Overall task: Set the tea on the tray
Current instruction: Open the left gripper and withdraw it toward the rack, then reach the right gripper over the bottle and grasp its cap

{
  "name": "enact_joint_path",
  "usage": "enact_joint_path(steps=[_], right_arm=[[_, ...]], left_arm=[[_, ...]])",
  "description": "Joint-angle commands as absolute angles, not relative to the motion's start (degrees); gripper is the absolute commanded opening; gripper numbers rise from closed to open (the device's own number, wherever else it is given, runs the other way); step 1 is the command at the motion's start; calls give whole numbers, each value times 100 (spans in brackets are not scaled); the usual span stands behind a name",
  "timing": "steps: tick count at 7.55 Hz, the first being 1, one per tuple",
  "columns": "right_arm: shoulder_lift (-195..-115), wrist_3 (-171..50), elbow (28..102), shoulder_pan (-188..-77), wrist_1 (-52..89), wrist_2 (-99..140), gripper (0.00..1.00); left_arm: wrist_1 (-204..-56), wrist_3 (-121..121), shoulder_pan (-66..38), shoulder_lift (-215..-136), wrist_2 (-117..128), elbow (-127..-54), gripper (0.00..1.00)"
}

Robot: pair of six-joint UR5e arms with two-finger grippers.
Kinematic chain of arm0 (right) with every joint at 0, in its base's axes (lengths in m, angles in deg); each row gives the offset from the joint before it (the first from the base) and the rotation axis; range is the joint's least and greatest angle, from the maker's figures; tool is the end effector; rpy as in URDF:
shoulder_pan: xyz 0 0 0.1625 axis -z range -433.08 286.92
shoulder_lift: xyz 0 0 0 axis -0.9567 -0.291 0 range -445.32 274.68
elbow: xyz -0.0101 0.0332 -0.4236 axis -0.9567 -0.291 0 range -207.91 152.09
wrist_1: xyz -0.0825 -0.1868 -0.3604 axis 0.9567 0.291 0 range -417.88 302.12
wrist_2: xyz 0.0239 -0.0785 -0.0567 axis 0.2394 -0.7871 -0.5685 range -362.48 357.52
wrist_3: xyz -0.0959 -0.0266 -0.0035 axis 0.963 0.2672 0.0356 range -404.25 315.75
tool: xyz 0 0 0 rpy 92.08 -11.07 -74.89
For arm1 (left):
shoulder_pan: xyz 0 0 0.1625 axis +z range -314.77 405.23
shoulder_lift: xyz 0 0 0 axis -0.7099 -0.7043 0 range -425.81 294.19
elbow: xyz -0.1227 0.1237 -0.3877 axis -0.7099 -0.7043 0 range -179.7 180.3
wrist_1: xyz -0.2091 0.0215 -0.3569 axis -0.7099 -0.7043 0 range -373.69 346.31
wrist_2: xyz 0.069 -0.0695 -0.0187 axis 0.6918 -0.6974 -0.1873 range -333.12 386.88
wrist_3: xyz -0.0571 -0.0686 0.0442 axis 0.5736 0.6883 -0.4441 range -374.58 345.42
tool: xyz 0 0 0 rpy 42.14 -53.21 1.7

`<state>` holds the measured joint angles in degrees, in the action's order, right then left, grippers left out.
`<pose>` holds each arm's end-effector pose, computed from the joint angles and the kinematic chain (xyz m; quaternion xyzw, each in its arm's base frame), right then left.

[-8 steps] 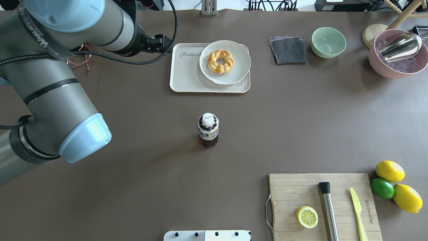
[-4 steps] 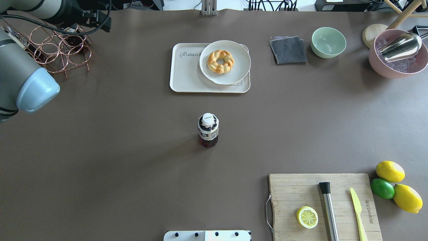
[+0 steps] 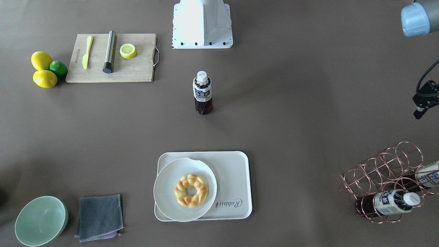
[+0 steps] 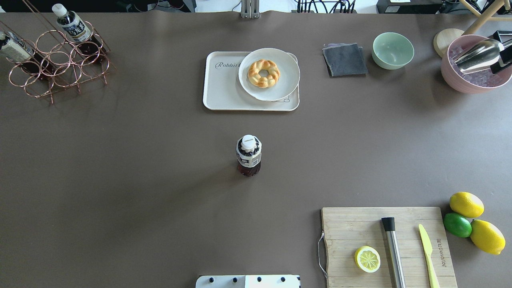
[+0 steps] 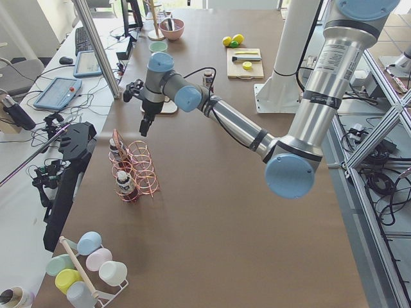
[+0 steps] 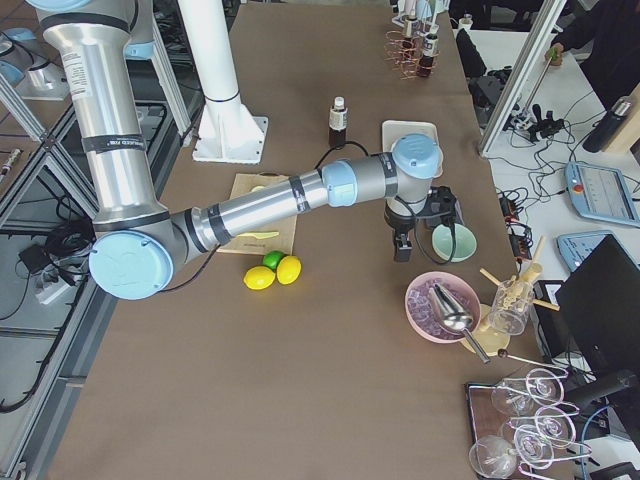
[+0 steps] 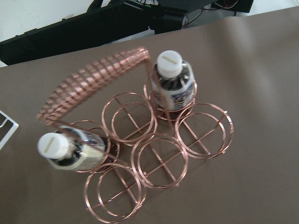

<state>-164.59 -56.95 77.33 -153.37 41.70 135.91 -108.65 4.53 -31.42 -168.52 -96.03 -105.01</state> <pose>-0.0341 -0.5481 0.4436 0.0488 -0.4232 -0.0349 0.9041 0.0544 -0.5719 0.4088 0.1854 0.3368 0.0341 0.9225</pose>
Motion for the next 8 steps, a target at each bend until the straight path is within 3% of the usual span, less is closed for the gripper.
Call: enact_joint_path(steps=[1,5,8], right_arm=[[-15804,-5971,8720,-14833,5797,13595,100],[-14030,-8184,8934,-13283,5928,12776,100],[-13315,-9869,8916,-12093,5919,11945,100]], left_arm=[[-10792,-587,-3825,-16119,-9758,-10439,98],[-10791,-605,-4300,-15959,-9766,-10140,98],[-10817,-1553,-4687,-15950,-10194,-9631,98]])
